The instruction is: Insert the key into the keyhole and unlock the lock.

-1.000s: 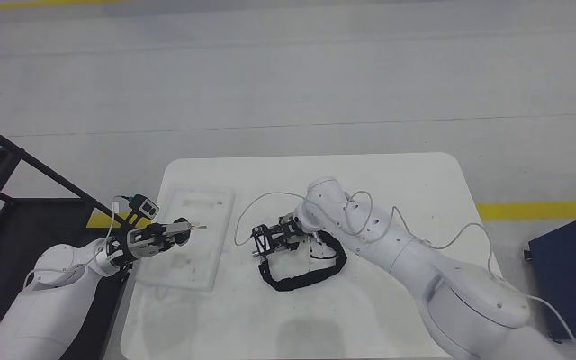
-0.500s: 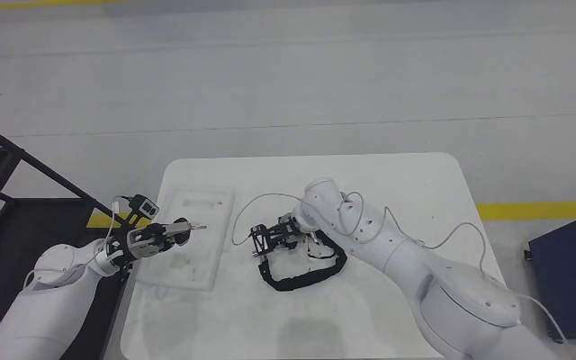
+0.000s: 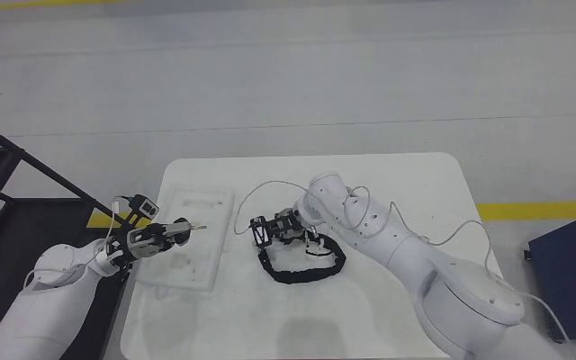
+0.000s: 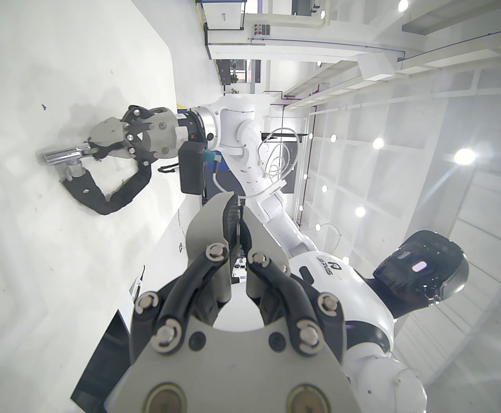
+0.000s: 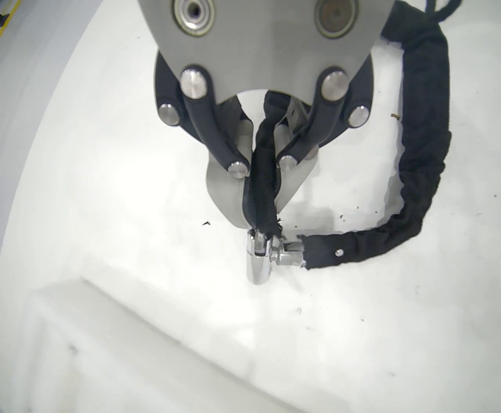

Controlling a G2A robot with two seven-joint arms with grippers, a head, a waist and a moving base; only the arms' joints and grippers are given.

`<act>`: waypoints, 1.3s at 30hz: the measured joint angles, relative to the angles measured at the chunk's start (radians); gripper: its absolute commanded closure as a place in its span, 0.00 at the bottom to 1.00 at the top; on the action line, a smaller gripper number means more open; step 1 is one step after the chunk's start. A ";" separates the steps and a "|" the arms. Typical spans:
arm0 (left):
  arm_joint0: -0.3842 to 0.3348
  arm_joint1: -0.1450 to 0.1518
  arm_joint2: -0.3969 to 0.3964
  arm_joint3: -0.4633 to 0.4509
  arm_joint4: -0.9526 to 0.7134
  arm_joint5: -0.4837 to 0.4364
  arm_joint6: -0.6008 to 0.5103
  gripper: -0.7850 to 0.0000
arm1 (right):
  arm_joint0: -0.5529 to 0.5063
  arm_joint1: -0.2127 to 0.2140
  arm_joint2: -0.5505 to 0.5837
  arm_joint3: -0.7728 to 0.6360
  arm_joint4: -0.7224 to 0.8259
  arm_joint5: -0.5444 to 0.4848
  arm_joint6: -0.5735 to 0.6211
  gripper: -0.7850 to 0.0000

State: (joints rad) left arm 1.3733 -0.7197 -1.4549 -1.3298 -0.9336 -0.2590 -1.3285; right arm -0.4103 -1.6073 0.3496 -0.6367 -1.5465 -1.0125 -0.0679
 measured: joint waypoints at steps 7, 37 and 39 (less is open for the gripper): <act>0.000 0.000 0.000 0.000 0.000 0.000 0.000 1.00 | -0.002 0.098 0.024 -0.020 0.042 0.000 -0.238 1.00; 0.000 0.000 0.000 0.000 0.000 0.000 0.000 1.00 | -0.402 0.512 0.201 -0.583 0.411 0.000 -0.740 1.00; 0.000 0.000 0.000 0.000 0.000 0.000 0.000 1.00 | -0.429 0.515 0.203 -0.593 0.441 0.000 -0.740 1.00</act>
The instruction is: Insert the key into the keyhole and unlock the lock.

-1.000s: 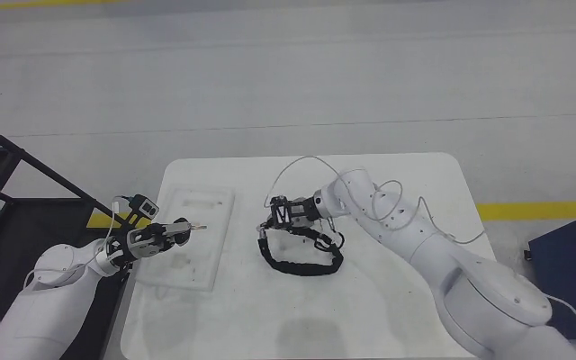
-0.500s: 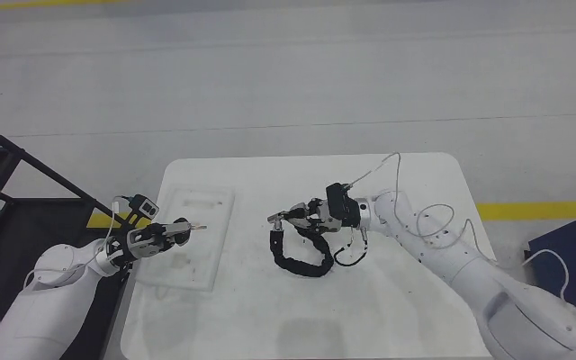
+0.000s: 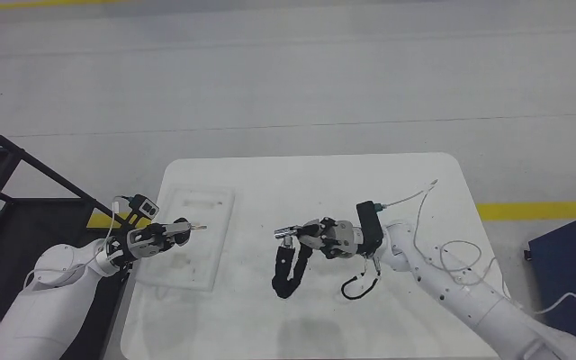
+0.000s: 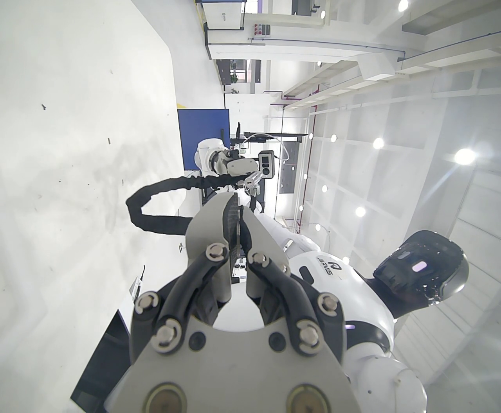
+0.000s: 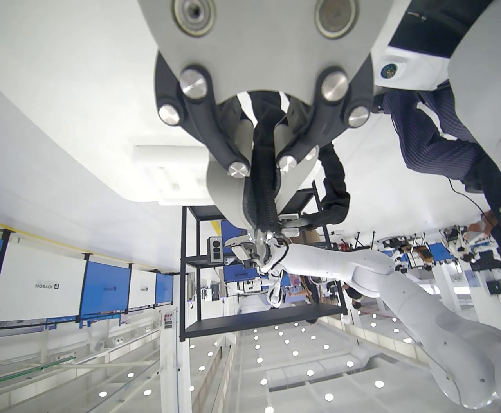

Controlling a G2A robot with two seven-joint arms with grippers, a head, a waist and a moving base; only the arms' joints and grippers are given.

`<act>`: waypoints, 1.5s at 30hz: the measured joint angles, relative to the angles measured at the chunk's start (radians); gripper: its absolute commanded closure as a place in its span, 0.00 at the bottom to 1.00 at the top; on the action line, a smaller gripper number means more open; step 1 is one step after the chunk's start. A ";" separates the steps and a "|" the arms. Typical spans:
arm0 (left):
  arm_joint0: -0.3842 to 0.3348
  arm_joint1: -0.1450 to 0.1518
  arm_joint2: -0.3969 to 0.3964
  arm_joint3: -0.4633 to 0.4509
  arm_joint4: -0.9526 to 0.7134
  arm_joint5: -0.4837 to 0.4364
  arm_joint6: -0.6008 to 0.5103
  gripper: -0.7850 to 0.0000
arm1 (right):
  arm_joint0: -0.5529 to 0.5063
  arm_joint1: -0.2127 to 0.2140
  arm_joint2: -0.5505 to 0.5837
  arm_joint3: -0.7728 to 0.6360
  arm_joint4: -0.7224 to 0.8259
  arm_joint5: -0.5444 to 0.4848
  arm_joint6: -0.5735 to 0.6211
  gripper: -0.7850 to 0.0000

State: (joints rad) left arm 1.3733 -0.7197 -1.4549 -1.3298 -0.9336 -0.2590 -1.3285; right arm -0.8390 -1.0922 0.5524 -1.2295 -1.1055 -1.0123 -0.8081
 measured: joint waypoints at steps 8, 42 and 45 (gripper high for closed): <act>0.000 0.000 0.000 0.000 0.000 0.000 0.000 1.00 | -0.097 -0.022 -0.027 0.021 0.112 0.000 0.000 1.00; 0.033 -0.046 0.114 -0.170 0.088 -0.189 0.150 1.00 | -0.085 -0.127 -0.085 0.151 0.300 0.000 0.000 1.00; 0.035 -0.054 0.124 -0.173 0.097 -0.224 0.160 1.00 | -0.085 -0.127 -0.085 0.151 0.300 0.000 0.000 1.00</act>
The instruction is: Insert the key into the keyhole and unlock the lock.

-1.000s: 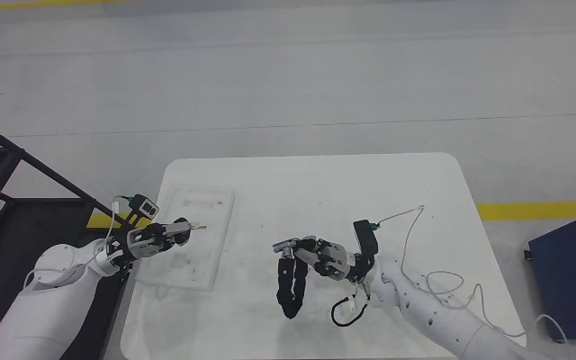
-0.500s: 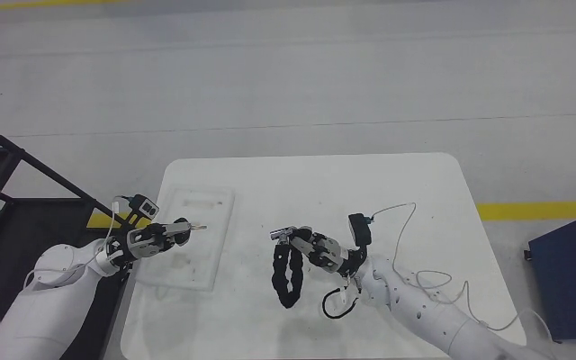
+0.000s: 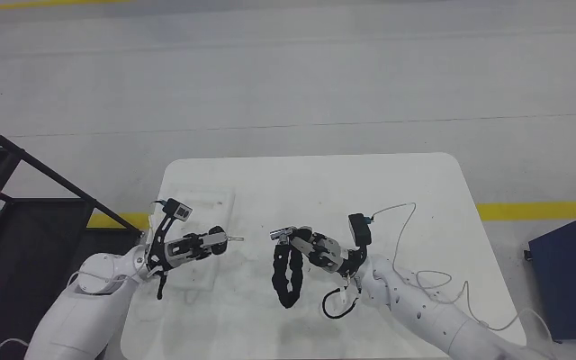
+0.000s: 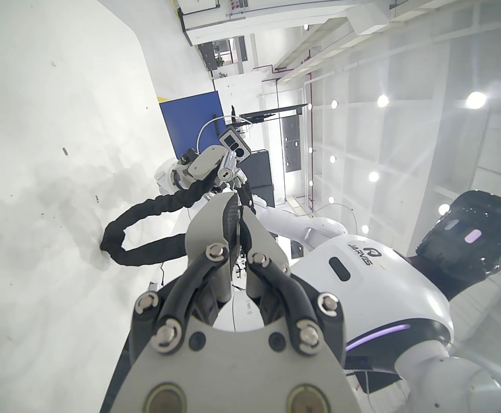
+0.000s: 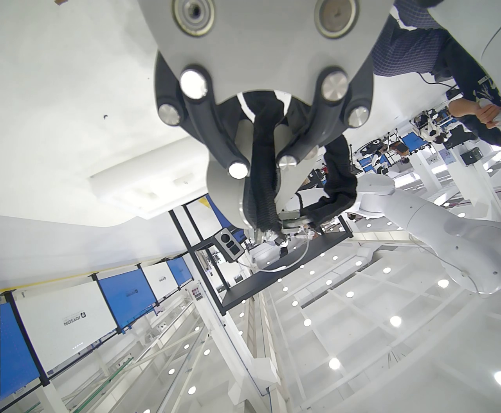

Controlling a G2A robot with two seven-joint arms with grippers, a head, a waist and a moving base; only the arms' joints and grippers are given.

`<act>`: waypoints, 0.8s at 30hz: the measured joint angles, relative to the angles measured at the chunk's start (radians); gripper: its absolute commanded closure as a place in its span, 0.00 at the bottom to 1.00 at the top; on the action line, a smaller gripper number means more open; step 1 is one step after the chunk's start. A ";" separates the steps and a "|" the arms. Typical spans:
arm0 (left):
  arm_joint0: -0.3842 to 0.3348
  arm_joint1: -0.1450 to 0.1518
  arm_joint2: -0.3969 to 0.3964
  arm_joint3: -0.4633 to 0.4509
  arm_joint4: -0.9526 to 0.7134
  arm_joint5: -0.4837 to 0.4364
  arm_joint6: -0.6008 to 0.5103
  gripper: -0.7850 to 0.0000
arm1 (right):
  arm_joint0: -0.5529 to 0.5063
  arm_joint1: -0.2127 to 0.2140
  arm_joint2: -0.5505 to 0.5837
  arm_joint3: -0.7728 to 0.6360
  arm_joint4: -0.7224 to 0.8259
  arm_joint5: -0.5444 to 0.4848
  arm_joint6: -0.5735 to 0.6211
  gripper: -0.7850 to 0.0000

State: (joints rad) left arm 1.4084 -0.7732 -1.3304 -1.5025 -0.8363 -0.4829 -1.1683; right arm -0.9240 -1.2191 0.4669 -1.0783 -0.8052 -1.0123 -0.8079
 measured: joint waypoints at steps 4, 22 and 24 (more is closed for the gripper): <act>0.009 -0.009 -0.002 -0.008 0.058 -0.128 0.023 1.00 | 0.000 0.000 0.000 0.000 0.000 0.000 0.000 1.00; 0.049 -0.029 0.061 -0.033 0.311 -0.530 0.362 1.00 | 0.000 0.000 0.000 0.000 0.000 0.000 0.000 1.00; 0.048 -0.029 0.064 -0.031 0.315 -0.531 0.362 1.00 | 0.000 0.000 0.000 0.000 0.000 0.000 0.000 1.00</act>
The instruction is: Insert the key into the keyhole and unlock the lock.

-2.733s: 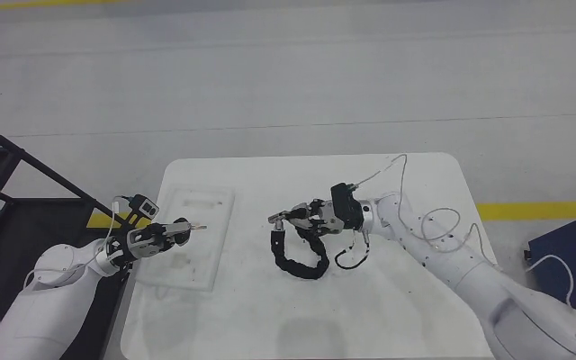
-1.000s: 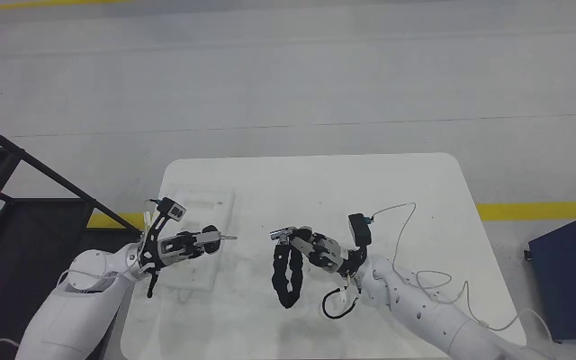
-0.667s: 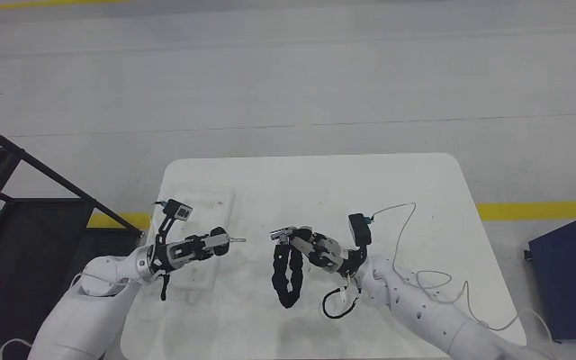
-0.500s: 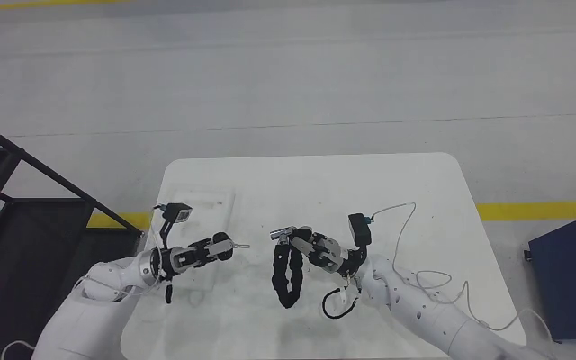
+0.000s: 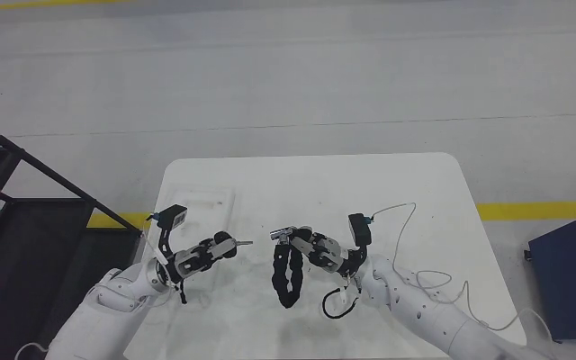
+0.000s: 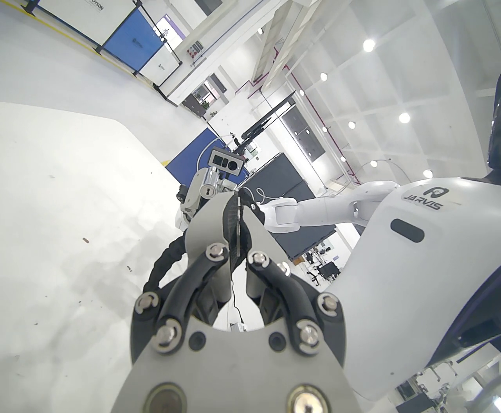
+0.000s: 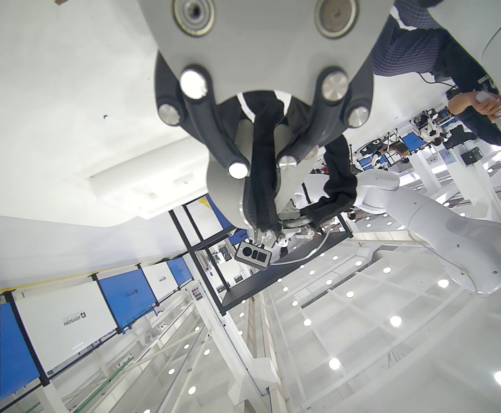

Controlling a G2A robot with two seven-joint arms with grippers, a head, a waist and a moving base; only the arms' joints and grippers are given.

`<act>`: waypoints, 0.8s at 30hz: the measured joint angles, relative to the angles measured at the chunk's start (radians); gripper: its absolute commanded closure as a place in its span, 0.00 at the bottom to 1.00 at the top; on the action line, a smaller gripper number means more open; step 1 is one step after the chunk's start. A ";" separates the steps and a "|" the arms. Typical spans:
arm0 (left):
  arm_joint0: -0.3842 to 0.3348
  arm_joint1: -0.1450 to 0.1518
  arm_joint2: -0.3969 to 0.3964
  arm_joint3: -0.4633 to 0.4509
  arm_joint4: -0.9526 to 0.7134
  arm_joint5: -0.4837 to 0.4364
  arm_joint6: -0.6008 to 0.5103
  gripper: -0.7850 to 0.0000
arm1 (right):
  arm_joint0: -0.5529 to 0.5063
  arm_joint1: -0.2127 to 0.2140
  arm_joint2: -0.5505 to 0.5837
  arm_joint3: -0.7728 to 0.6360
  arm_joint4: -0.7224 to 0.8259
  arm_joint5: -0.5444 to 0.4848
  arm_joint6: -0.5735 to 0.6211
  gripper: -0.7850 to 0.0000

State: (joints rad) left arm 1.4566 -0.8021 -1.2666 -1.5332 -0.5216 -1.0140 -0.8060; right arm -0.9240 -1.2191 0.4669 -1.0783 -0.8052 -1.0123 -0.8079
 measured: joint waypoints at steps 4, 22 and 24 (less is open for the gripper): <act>0.000 0.000 -0.001 -0.001 -0.002 0.002 -0.002 1.00 | 0.000 0.000 0.000 0.000 0.000 0.000 0.000 1.00; 0.018 -0.021 -0.032 -0.054 0.205 0.002 0.118 1.00 | 0.000 0.000 0.000 0.000 0.000 0.000 0.000 1.00; 0.025 -0.031 -0.024 -0.074 0.256 0.002 0.152 1.00 | 0.000 0.000 0.000 0.000 0.000 0.000 0.000 1.00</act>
State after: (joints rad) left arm 1.4818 -0.8328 -1.2910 -1.6077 -0.2651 -1.0123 -0.6539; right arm -0.9240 -1.2191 0.4669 -1.0783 -0.8052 -1.0123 -0.8079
